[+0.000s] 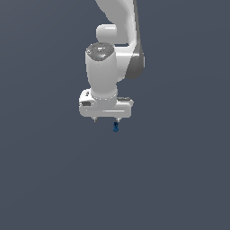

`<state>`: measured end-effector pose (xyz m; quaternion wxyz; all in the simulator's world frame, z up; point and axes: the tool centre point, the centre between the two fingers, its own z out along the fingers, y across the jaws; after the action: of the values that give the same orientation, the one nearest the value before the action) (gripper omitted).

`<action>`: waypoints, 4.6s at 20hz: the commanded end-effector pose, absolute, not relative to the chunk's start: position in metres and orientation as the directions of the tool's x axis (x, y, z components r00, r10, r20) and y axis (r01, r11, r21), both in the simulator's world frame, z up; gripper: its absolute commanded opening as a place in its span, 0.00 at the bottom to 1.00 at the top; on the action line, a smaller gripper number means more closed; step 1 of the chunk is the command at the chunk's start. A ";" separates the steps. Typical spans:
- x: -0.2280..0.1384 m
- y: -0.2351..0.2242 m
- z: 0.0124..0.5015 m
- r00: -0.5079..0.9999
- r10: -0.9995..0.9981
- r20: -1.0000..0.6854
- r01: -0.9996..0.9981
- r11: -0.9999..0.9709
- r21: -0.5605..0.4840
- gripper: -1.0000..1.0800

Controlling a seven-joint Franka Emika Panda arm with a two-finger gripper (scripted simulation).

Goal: Pick up the object and move it to a goal position.

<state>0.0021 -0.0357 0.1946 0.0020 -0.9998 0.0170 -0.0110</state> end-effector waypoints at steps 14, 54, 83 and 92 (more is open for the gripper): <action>-0.015 -0.021 0.161 0.987 -0.160 0.014 -0.160 -0.987 -0.008 0.96; -0.065 0.005 0.044 0.896 -0.443 0.000 -0.443 -0.896 0.000 0.96; -0.063 -0.029 0.114 0.896 -0.444 0.000 -0.444 -0.896 -0.001 0.00; -0.061 -0.074 0.206 0.896 -0.445 0.000 -0.445 -0.896 -0.001 0.00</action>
<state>-0.0606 -0.0661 0.1893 0.0005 -0.9735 0.2286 -0.0002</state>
